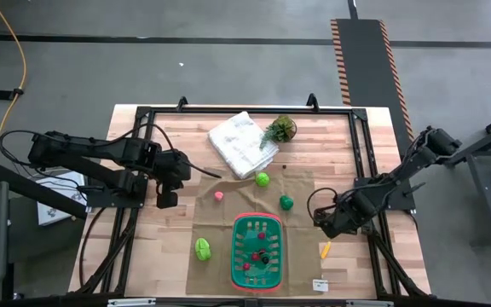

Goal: Pick and placing Produce into tupperware
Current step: Put the yellow corn into the blue bin

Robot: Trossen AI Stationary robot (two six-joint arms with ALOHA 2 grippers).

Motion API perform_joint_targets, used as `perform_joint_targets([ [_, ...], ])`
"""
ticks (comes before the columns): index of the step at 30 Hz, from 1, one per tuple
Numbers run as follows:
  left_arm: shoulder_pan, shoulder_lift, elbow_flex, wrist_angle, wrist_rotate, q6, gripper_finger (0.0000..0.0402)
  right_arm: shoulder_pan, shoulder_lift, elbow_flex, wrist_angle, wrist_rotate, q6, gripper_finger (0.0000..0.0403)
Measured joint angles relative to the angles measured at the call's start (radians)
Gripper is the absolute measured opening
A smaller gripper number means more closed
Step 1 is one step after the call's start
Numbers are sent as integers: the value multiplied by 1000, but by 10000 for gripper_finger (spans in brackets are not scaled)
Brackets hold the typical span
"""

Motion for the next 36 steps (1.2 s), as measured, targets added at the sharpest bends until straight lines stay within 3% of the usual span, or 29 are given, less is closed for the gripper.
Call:
perform_joint_targets([
  [14,0,1,0,-12,0,0,3,-3,-257,-169,78,2,6,177],
  [19,0,-1,0,-27,0,0,3,0,-184,-173,167,21,2,177],
  [26,0,-9,0,-21,0,0,3,52,-48,-170,307,-42,16,177],
  [31,0,-12,0,-21,0,0,3,60,-2,-110,268,-50,19,177],
  [36,0,-11,0,-20,0,0,3,69,35,14,119,-41,17,177],
])
